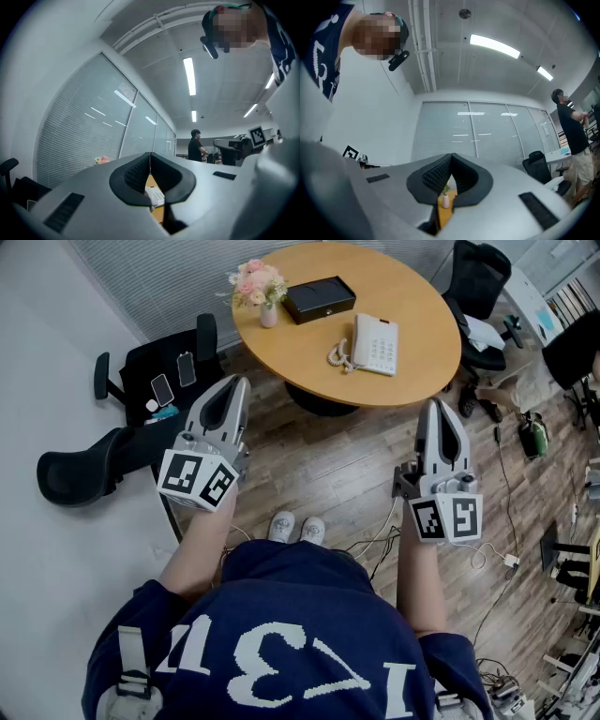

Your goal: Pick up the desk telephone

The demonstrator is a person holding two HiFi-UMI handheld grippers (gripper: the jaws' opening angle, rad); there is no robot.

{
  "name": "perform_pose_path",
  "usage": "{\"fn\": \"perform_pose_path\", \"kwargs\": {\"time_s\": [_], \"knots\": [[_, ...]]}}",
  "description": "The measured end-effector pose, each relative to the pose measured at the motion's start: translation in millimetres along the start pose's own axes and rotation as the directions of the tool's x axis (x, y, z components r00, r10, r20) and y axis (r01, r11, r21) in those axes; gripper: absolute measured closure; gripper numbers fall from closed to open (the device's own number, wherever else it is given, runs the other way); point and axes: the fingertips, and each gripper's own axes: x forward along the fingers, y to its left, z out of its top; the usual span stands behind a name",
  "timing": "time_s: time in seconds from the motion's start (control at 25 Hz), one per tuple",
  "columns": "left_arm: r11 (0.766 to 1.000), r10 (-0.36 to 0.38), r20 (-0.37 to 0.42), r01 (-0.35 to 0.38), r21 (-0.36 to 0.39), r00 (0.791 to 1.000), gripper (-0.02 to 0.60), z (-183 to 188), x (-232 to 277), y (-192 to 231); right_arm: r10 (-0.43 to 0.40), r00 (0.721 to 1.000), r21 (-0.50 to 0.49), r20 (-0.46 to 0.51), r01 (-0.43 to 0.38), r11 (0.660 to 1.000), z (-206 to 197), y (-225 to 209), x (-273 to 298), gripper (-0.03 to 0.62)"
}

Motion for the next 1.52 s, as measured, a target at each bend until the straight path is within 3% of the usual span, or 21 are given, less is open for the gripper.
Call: {"fn": "perform_pose_path", "kwargs": {"time_s": [0.4,0.56,1.08,1.52], "knots": [[0.992,-0.014,-0.012,0.016,0.122,1.0,0.566,3,12,-28,0.036,0.999,-0.031,-0.012,-0.036,0.999,2,-5,-6,0.569],[0.993,-0.01,-0.009,0.011,0.121,1.0,0.565,2,17,-38,0.019,1.0,-0.011,0.01,-0.019,1.0,8,-17,-12,0.569],[0.993,0.049,0.005,-0.049,0.11,0.999,0.565,-5,24,-61,0.092,0.996,-0.002,0.021,-0.092,0.996,9,-41,-19,0.569],[0.994,0.008,0.025,-0.01,0.107,1.0,0.565,-9,86,-26,0.079,0.996,-0.011,0.047,-0.078,0.997,-2,-60,43,0.569]]}}
